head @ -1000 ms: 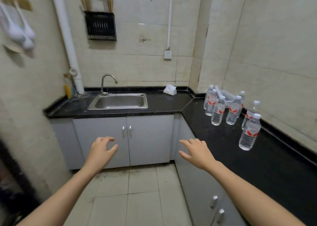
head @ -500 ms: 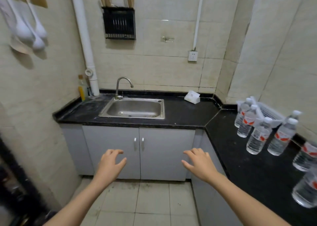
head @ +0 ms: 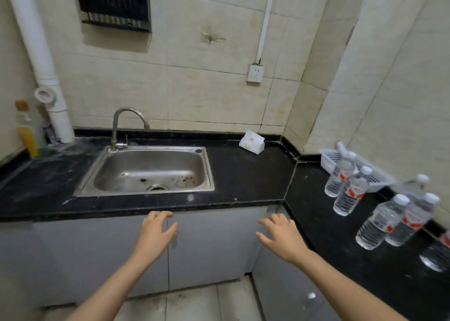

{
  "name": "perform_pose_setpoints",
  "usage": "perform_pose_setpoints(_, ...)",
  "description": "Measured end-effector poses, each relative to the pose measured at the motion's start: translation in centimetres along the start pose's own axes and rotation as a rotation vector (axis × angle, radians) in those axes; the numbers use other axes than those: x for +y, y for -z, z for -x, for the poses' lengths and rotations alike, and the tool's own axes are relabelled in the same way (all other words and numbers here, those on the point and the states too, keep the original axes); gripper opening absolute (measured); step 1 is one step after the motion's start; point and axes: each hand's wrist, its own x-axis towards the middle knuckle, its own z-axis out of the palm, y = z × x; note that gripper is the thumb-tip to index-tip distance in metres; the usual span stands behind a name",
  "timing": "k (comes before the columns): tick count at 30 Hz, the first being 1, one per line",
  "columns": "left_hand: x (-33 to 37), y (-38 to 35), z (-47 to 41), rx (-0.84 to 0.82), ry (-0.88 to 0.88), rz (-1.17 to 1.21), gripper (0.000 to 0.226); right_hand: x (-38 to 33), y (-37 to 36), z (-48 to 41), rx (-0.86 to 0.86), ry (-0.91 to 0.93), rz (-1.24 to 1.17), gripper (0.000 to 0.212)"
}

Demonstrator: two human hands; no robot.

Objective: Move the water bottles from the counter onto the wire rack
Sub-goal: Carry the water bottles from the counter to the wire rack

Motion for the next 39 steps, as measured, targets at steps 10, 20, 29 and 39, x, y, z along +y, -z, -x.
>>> perform_pose_setpoints(10,4.2,-13.0,-12.3,-0.293,-0.082,0.063,0.027,9.1,-2.7,-0.7,-0.090,-0.399,-0.084,0.074)
perform_pose_setpoints(20,18.2,-29.5,-15.5,-0.583,-0.282,0.049,0.030,22.6,-3.8,-2.7,0.210,-0.664,-0.533,0.087)
perform_pose_setpoints(29,21.9,-37.1,-19.3,-0.619,-0.165,0.000,0.027,29.6,-5.0,-9.9,0.495,-0.869,-1.041,0.048)
perform_pose_setpoints(39,25.1,-44.1,-23.6,-0.755,-0.062,0.140,0.048,32.7,-6.0,-13.1,0.638,-0.999,-1.061,0.074)
